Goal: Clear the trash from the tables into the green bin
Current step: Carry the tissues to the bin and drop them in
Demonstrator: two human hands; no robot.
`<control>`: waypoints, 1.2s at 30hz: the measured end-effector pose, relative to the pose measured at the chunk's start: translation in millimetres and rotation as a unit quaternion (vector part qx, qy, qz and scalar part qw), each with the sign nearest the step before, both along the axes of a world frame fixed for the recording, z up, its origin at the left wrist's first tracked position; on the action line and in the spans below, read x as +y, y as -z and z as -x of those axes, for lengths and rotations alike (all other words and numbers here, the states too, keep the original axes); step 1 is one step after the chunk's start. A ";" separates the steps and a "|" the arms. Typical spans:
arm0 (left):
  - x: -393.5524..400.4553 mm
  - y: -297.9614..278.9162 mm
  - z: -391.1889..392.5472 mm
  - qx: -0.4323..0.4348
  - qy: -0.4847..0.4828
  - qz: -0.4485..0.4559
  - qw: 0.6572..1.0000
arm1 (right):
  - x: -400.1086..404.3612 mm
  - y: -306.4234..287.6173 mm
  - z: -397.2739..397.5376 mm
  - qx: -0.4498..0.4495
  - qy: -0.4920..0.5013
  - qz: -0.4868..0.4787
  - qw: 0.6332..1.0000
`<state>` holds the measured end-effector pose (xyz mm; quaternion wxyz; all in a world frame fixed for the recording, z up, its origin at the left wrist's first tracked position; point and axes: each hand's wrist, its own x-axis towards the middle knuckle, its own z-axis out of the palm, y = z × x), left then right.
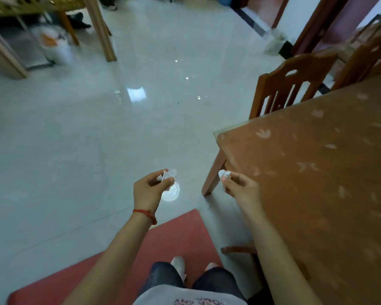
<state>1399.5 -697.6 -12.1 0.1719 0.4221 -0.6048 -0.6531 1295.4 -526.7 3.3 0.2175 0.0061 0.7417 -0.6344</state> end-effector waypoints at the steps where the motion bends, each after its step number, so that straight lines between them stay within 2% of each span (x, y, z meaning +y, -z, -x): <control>1: -11.1 0.7 -6.0 -0.002 -0.021 0.001 1.000 | -13.2 1.2 0.1 -0.002 -0.020 -0.001 1.000; 8: -72.6 15.4 -27.7 -0.031 -0.140 0.003 0.990 | -90.8 12.5 22.1 -0.024 -0.115 -0.009 0.993; 15: -128.9 26.4 32.4 -0.029 -0.185 -0.003 0.982 | -152.7 24.7 97.2 -0.039 -0.130 -0.012 0.991; 27: -248.7 25.7 151.5 -0.031 -0.195 -0.011 0.980 | -269.1 26.7 211.0 -0.076 -0.131 -0.033 0.988; 36: -393.8 26.2 241.6 -0.027 -0.144 -0.002 0.989 | -397.7 34.9 285.6 -0.084 -0.083 -0.017 0.993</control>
